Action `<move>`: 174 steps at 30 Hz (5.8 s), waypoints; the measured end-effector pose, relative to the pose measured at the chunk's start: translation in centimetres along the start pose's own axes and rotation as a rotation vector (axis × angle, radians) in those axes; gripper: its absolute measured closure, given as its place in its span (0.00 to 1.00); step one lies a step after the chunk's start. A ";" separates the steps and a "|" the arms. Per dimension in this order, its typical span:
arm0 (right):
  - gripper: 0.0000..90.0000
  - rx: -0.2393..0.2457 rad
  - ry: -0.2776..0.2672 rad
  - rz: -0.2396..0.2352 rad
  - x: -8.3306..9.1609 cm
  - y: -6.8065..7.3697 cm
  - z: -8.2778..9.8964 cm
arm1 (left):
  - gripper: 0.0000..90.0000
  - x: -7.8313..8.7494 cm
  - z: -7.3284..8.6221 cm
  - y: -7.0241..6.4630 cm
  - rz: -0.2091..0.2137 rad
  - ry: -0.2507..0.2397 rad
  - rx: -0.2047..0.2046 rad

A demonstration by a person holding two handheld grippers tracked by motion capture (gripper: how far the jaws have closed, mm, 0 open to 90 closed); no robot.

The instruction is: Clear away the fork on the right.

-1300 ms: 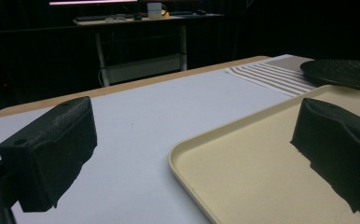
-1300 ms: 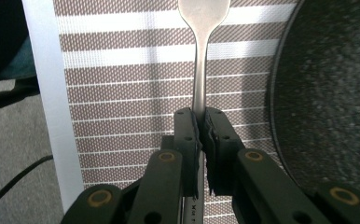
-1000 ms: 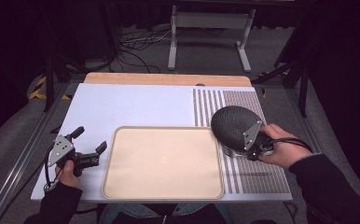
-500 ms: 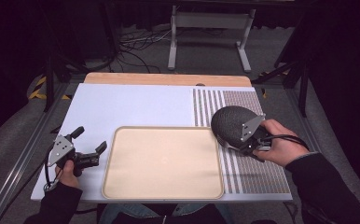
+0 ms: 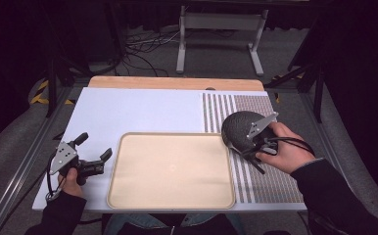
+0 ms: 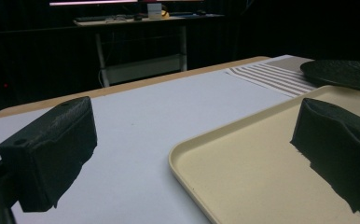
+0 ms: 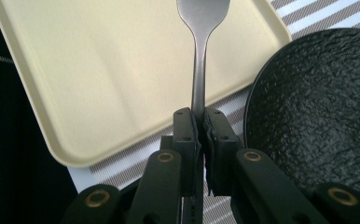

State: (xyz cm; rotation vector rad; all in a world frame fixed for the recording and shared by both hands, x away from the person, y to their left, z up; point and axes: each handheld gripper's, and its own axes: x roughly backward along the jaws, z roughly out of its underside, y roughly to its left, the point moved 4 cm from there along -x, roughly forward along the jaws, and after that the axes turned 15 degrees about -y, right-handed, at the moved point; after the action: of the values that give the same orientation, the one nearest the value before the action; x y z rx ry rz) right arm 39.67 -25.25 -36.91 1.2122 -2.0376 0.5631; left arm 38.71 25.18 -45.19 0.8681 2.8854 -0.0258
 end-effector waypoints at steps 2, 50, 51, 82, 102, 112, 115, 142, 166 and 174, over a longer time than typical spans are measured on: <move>0.94 -0.022 -0.015 0.003 -0.1 0.1 -0.3 | 0.00 0.0 0.0 0.0 0.000 -0.001 0.000; 0.94 -0.483 0.064 0.024 -6.9 2.6 -2.6 | 0.00 0.0 0.0 0.1 0.001 0.003 0.000; 0.94 -0.484 0.071 0.019 -7.1 2.7 -2.6 | 0.00 0.1 0.0 0.1 0.001 0.003 0.000; 0.93 -0.583 0.158 0.023 -10.4 3.2 -1.6 | 0.00 0.0 0.0 0.1 0.002 0.002 0.002; 0.93 -0.637 0.188 0.026 -11.6 3.1 -0.7 | 0.00 0.1 0.0 0.1 0.001 0.001 0.003; 0.87 -0.658 0.181 0.019 -11.8 3.2 -0.5 | 0.01 0.0 0.0 0.1 0.004 0.001 0.004; 0.79 -0.640 0.148 0.019 -11.5 3.1 -0.9 | 0.00 0.0 0.0 0.1 0.004 0.003 0.004; 0.53 -0.089 -0.194 -0.104 -12.1 3.2 -3.9 | 0.01 0.0 0.0 0.1 -0.003 0.000 0.002; 1.00 0.141 -0.182 -0.099 -15.5 2.3 -4.1 | 0.01 0.1 0.0 0.2 -0.001 0.002 0.001; 1.00 0.142 -0.170 -0.097 -16.5 2.2 -3.7 | 0.01 0.1 0.0 0.2 -0.001 0.001 0.002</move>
State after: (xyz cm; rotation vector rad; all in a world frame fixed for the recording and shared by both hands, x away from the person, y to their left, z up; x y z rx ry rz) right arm 44.40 -12.16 -46.77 1.4797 -2.0936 0.5832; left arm 38.76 25.37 -45.15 0.8669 2.8874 -0.0286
